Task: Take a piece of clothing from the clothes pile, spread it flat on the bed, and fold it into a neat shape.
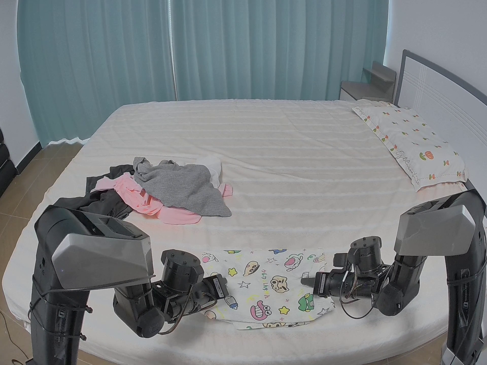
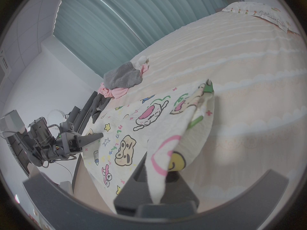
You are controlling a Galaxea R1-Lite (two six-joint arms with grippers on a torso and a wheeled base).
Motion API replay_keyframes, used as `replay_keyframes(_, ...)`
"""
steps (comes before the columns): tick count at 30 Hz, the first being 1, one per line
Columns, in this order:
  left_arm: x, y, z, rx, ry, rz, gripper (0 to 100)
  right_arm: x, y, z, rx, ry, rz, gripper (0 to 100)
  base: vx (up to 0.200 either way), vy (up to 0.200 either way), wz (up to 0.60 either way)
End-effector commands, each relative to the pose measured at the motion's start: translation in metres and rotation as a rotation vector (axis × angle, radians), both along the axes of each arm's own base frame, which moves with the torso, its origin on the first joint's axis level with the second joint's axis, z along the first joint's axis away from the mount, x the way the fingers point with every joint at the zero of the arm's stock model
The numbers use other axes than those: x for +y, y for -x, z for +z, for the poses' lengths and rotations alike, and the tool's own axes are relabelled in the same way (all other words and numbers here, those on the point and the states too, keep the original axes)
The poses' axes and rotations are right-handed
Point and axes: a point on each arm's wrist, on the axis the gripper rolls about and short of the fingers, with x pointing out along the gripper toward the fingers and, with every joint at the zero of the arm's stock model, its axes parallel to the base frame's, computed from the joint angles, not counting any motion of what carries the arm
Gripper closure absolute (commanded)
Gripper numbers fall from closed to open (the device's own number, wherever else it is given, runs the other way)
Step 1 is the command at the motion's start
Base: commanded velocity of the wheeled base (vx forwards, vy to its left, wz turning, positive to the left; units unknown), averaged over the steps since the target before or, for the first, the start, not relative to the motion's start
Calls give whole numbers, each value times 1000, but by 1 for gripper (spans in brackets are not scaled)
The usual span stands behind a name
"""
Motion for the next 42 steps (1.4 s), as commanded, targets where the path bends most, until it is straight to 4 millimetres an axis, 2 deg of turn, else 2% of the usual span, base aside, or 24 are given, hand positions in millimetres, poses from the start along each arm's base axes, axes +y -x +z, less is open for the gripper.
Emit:
replay_keyframes(1,0,2,13,-21,23,4,100,-1,1,12,-19,-19,-6,100,0,0,0)
replay_keyframes(23,-2,3,13,-22,27,13,100,-1,1,11,-16,-22,-3,100,-27,0,0)
replay_keyframes(38,-5,-6,19,-56,54,87,100,0,0,13,-29,-27,-4,100,0,0,0)
replay_keyframes(42,-6,-6,19,-57,56,87,100,0,0,14,-40,-32,-4,100,0,-200,0)
